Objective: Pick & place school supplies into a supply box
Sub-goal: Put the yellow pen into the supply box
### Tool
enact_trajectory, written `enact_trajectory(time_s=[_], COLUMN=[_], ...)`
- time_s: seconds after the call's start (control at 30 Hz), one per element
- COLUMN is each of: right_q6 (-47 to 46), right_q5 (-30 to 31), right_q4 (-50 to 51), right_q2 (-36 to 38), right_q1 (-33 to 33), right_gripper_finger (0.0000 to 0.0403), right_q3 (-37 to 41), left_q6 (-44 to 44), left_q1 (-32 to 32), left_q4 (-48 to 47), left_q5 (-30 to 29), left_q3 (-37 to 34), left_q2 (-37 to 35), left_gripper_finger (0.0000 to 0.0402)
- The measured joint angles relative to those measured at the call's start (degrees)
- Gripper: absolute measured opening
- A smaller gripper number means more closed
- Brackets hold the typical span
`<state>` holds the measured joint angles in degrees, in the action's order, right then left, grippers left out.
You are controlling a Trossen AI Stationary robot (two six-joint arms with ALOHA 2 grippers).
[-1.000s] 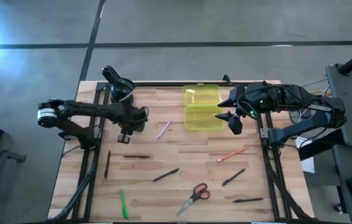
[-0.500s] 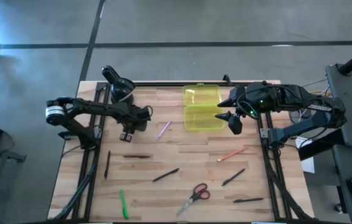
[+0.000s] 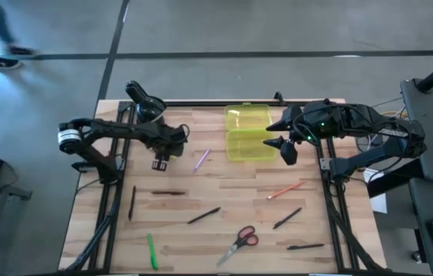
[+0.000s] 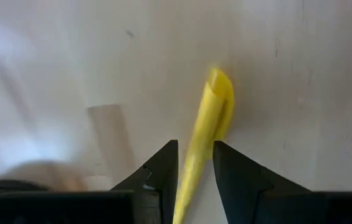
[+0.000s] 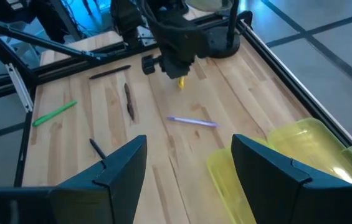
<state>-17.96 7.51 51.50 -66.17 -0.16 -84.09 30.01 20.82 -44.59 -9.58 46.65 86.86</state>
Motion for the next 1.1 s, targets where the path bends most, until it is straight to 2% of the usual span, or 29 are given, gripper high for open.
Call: enact_trajectory(time_s=[0.13, 0.47, 0.6, 0.77, 1.1], right_q6=[-0.02, -0.18, -1.47, -1.57, -1.59], right_q5=[-0.03, -0.02, -0.04, -0.04, -0.04], right_q4=[-0.06, -0.02, 0.03, 0.07, 0.07], right_q2=[0.0, 0.0, 0.0, 0.0, 0.0], right_q1=[0.0, 0.0, 0.0, 0.02, 0.02], right_gripper_finger=[0.0226, 0.0226, 0.0226, 0.0226, 0.0226], right_q3=[0.0, 0.0, 0.0, 0.0, 0.0], left_q6=[0.63, 1.45, 1.17, -1.82, -8.7], left_q1=[0.35, 0.46, 0.46, 0.44, 0.44], left_q4=[0.05, 0.21, 0.0, -0.23, -1.12], left_q5=[2.11, 2.8, 3.1, 3.11, 3.26], left_q3=[-0.04, 0.14, 0.1, 0.06, 2.69], left_q2=[1.36, 3.37, 3.12, 2.94, 0.73], left_gripper_finger=[0.0085, 0.0085, 0.0071, 0.0028, 0.0026])
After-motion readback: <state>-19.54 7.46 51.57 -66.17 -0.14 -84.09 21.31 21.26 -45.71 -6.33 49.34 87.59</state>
